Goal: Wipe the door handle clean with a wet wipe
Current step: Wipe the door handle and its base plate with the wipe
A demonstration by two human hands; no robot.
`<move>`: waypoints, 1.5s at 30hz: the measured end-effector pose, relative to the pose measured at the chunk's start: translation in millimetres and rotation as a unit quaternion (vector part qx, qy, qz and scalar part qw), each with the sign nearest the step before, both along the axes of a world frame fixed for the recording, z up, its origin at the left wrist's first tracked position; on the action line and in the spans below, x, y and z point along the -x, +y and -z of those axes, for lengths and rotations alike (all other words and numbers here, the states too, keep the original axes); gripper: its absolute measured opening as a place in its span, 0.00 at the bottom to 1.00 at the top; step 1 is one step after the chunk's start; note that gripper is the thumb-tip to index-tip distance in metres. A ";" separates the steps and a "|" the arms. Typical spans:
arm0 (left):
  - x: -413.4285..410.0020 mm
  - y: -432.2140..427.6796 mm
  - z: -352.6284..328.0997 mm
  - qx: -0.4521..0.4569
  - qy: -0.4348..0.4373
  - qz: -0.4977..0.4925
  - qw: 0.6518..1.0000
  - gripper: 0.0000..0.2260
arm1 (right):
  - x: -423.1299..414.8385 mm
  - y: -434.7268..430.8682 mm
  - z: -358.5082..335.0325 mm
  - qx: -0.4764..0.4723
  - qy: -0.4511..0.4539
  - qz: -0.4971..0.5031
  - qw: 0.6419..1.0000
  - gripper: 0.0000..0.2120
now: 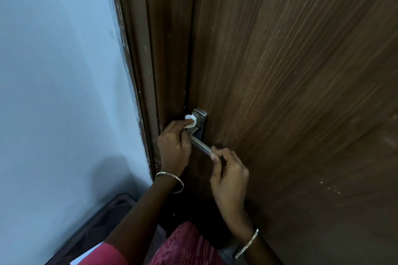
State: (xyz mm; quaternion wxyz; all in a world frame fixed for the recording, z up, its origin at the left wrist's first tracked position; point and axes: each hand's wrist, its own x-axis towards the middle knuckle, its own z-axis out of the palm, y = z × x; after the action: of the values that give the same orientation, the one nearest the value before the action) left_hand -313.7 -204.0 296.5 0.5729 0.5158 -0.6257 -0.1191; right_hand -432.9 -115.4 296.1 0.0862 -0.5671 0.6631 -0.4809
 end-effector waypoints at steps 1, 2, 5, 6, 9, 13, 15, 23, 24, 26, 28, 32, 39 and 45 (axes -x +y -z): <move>-1.0 -1.6 -1.3 -0.001 -0.006 0.002 1.000 0.14 | -0.1 0.0 -0.2 0.000 0.000 0.002 1.000 0.03; -1.3 -1.4 -2.4 0.001 -0.010 0.003 1.000 0.13 | -0.1 -0.2 -0.3 0.002 0.000 0.002 1.000 0.03; 1.0 1.8 -5.1 0.022 -0.010 0.003 1.000 0.15 | 0.2 -0.6 0.1 0.005 0.001 -0.001 1.000 0.03; 2.7 1.2 -7.9 0.030 -0.003 0.005 1.000 0.16 | 0.4 -0.5 0.5 0.005 0.001 -0.001 1.000 0.03; 9.7 -6.0 -20.5 0.041 0.011 0.016 0.999 0.17 | 1.0 -0.5 1.3 0.003 0.006 -0.001 1.000 0.03; 15.9 -11.1 -20.6 0.036 -0.001 -0.016 0.999 0.12 | 0.9 0.5 0.4 -0.001 0.006 -0.001 1.000 0.03; 14.8 -9.2 -10.8 -0.006 -0.030 -0.031 0.999 0.10 | 0.7 0.2 1.0 -0.003 0.002 -0.002 1.000 0.03; 18.4 5.2 17.4 -0.083 0.050 -0.017 0.995 0.17 | -2.4 -0.9 2.3 0.002 -0.012 -0.002 1.000 0.04; 22.9 9.8 15.7 -0.110 0.099 -0.022 0.989 0.19 | -2.5 -0.8 2.4 0.003 -0.016 -0.003 1.000 0.04; 32.5 10.8 24.5 -0.232 0.272 -0.040 0.933 0.25 | -1.9 -0.1 3.0 0.010 -0.020 -0.003 1.000 0.04; 39.1 9.9 32.7 -0.352 0.479 -0.040 0.803 0.32 | -1.4 -0.3 3.0 0.012 -0.021 -0.003 1.000 0.04; 37.1 4.4 28.7 -0.393 0.662 0.013 0.638 0.24 | 0.3 -0.7 3.6 0.017 -0.021 -0.009 1.000 0.04; 21.5 2.4 12.3 -0.431 0.708 0.048 0.557 0.11 | 1.6 -1.4 3.5 0.010 -0.047 -0.009 0.999 0.03; 16.5 4.0 11.1 -0.478 0.675 0.066 0.558 0.10 | 18.1 -1.3 2.5 -0.067 -0.266 -0.051 0.960 0.11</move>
State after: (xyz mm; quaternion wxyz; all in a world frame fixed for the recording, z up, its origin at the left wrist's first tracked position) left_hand -330.2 -200.0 285.4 0.4879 0.4395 0.0605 -0.7517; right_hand -451.0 -116.7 293.6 0.3220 -0.4448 0.6169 -0.5638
